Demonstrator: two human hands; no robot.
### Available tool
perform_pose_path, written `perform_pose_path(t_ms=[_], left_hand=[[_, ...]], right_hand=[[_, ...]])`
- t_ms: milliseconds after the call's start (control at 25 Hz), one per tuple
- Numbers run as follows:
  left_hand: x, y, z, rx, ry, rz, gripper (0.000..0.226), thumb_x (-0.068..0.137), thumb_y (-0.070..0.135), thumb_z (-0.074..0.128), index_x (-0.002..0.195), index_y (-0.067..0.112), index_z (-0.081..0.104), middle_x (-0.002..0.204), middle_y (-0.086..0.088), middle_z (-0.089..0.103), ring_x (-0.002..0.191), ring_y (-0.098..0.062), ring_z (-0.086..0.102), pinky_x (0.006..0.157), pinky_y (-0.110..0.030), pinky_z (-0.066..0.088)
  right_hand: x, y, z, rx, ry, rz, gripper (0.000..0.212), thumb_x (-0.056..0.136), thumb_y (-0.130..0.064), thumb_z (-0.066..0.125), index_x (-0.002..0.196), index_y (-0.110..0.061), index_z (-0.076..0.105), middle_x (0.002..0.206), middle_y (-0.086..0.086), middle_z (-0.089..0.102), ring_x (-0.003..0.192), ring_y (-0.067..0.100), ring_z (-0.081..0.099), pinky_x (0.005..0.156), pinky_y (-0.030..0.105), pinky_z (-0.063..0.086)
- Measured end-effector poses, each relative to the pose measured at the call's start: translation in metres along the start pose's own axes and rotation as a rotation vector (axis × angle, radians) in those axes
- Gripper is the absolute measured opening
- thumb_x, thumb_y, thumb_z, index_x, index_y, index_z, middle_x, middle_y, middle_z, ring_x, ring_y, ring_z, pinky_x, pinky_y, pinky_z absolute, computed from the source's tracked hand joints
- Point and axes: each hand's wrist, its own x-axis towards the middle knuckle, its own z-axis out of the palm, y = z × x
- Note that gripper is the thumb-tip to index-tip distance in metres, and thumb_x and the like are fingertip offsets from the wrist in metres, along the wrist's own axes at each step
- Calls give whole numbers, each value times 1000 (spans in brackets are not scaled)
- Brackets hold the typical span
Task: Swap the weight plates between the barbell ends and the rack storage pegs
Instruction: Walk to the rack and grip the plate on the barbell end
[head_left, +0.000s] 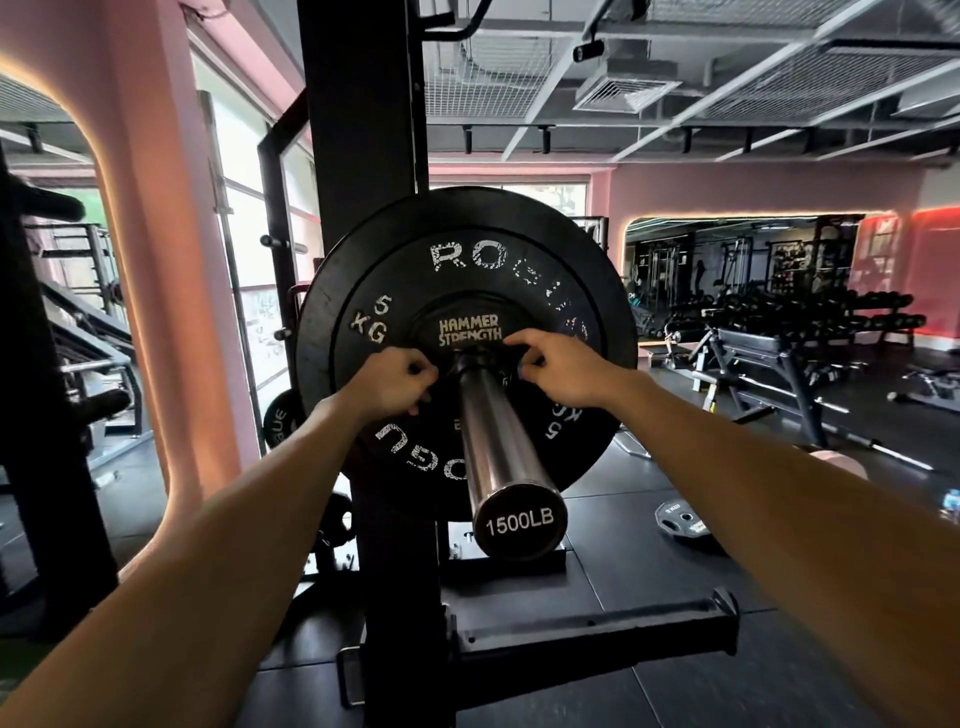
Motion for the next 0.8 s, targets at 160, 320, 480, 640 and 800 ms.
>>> perform_pose_path(t_ms=[160, 320, 480, 640, 800], left_hand=[[4, 8, 11, -97, -38, -50, 30, 105, 21, 37, 84, 10, 54, 77, -11, 69, 48, -14, 62, 45, -21, 43], [4, 16, 17, -158, 10, -69, 32, 105, 17, 33, 78, 8, 47, 66, -12, 63, 39, -9, 60, 42, -21, 49], [6, 18, 15, -204, 11, -91, 31, 105, 20, 36, 83, 5, 50, 71, -16, 61, 40, -11, 62, 42, -23, 52], [4, 27, 15, -292, 37, -159, 38, 102, 35, 44, 97, -1, 57, 82, -18, 61, 50, -23, 66, 44, -28, 56], [2, 33, 15, -302, 47, -189, 39, 99, 38, 48, 96, 0, 60, 88, -15, 60, 58, -28, 68, 44, -30, 57]], right_hand=[[2, -2, 10, 50, -36, -9, 56, 90, 0, 49, 141, -22, 46, 112, 3, 59, 102, 17, 57, 84, 19, 40], [4, 5, 16, 179, -34, 45, 58, 84, 9, 43, 136, -15, 52, 109, 3, 62, 96, 14, 55, 82, 21, 41], [4, 4, 21, 231, 4, 66, 57, 83, 9, 40, 133, -14, 54, 108, 7, 64, 92, 17, 57, 64, 14, 39], [0, 1, 24, 291, 15, 78, 59, 82, 10, 38, 134, -14, 53, 109, 12, 65, 94, 22, 60, 59, 15, 39], [-2, 2, 29, 330, 18, 91, 60, 82, 12, 37, 135, -12, 51, 102, 9, 64, 90, 19, 58, 56, 14, 38]])
